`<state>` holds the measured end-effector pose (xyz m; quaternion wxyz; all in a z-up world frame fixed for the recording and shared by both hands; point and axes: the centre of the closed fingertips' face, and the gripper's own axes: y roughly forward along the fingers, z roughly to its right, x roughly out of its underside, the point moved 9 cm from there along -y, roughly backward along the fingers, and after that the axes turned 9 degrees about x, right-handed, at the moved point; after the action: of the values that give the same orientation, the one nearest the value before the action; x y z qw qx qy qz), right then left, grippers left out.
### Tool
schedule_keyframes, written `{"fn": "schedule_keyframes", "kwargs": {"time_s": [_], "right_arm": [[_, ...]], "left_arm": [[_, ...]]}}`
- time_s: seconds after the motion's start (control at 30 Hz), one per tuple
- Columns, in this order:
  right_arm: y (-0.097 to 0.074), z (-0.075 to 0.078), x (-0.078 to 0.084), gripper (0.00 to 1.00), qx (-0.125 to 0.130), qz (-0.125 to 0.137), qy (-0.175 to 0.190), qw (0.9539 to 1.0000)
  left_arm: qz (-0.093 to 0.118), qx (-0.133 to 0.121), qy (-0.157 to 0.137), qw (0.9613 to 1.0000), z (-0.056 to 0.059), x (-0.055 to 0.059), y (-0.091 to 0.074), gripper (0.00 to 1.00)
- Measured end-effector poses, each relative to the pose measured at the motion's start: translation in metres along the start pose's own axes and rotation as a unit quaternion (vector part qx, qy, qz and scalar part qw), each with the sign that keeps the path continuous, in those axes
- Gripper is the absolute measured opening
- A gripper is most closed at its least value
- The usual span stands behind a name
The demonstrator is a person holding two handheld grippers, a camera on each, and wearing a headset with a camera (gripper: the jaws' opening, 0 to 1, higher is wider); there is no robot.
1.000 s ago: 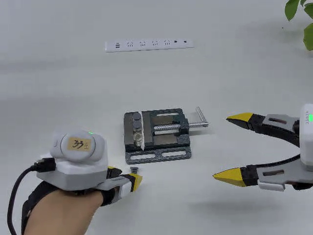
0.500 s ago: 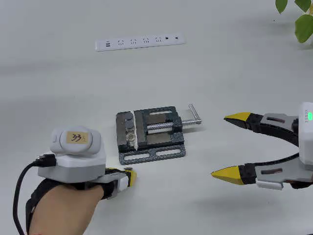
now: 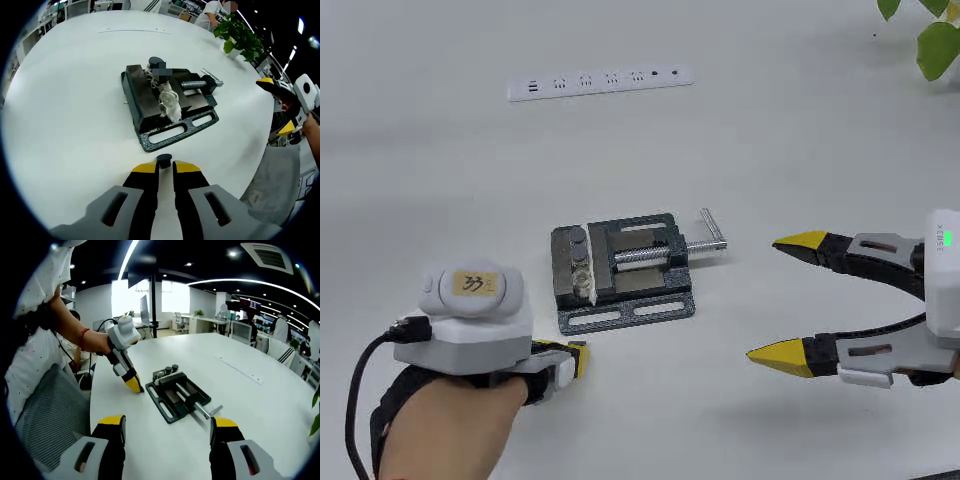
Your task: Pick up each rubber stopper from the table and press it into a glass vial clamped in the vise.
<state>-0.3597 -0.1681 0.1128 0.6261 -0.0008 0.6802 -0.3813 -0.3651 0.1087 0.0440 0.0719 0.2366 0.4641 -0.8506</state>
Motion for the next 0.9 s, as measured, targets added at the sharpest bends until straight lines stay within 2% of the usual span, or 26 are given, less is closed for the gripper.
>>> {"fn": "schedule_keyframes", "kwargs": {"time_s": [0.17,0.3,0.43,0.47,0.6,0.9], "right_arm": [[-0.0002,-0.0007,-0.0001,0.65,0.0,0.0,0.001,1.0],[-0.0006,-0.0006,-0.0001,0.65,0.002,0.0,0.002,1.0],[-0.0006,-0.002,0.0001,0.65,0.0,-0.001,0.003,1.0],[-0.0006,-0.0025,0.0003,0.65,0.0,-0.001,0.003,1.0],[-0.0009,-0.0038,0.0004,0.64,0.0,-0.001,0.003,1.0],[0.0001,-0.006,0.0018,0.64,-0.001,-0.003,0.006,1.0]], "left_arm": [[-0.004,-0.001,0.012,0.9999,-0.0013,-0.0007,0.0003,0.06],[-0.015,-0.003,0.04,0.9991,0.001,-0.0007,0.0003,0.06],[-0.033,-0.003,0.086,0.9958,0.0041,-0.0003,0.0002,0.06],[-0.035,-0.004,0.092,0.9951,0.0014,-0.0013,0.0001,0.06],[-0.047,-0.006,0.133,0.99,0.0021,-0.0015,0.0026,0.06],[-0.047,0.0,0.138,0.9893,0.0016,-0.0023,0.004,0.05]]}}
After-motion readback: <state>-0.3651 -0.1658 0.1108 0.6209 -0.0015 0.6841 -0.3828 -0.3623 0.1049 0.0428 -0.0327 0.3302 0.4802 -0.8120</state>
